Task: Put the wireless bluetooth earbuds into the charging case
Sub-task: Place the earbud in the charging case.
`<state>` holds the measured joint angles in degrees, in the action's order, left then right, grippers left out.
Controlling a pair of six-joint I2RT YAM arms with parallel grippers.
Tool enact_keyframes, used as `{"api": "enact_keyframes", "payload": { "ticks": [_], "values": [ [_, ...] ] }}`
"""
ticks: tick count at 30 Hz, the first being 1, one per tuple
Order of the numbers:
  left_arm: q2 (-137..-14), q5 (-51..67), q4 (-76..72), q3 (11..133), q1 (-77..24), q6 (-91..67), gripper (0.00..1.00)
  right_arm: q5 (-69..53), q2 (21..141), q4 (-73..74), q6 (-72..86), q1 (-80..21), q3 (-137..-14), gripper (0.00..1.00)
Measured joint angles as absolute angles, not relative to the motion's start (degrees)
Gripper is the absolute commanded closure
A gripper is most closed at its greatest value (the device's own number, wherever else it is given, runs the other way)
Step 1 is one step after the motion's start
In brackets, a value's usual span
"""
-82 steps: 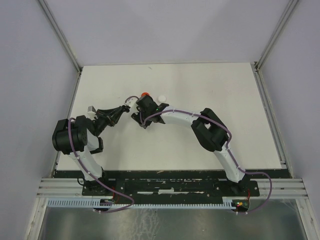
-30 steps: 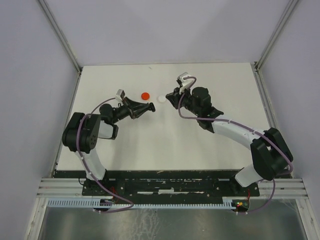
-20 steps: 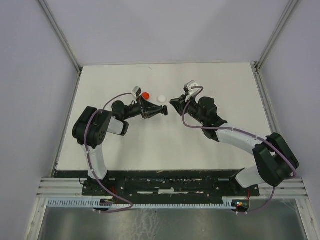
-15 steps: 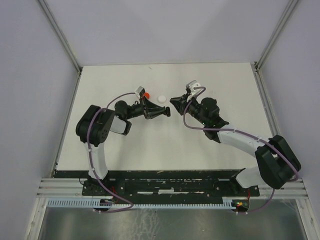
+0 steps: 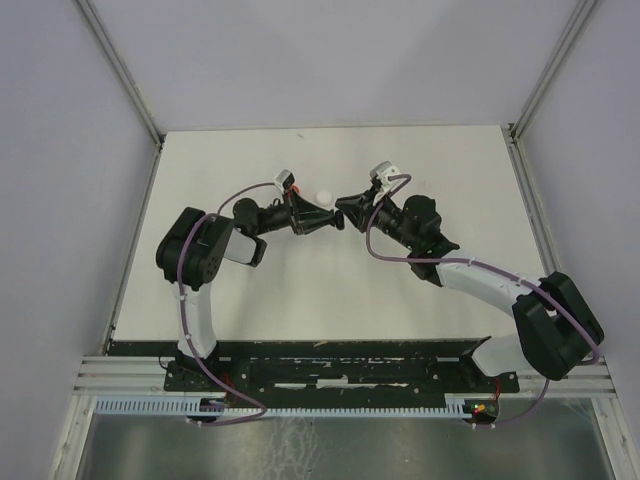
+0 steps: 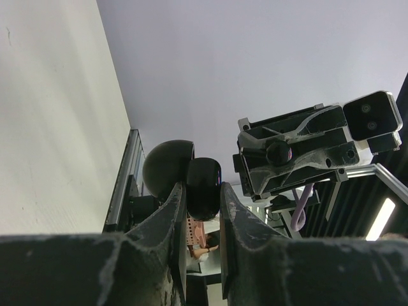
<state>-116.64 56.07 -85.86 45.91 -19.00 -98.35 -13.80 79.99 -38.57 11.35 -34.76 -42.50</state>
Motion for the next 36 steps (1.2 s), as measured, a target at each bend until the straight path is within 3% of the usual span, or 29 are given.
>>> {"api": "enact_keyframes", "payload": {
  "ticks": [36],
  "values": [
    [-116.5, 56.0, -85.8, 47.1, -20.0, -99.2, 0.97, -16.5, 83.1, -38.5, 11.4, -34.7, -42.5, 0.93]
  ]
}}
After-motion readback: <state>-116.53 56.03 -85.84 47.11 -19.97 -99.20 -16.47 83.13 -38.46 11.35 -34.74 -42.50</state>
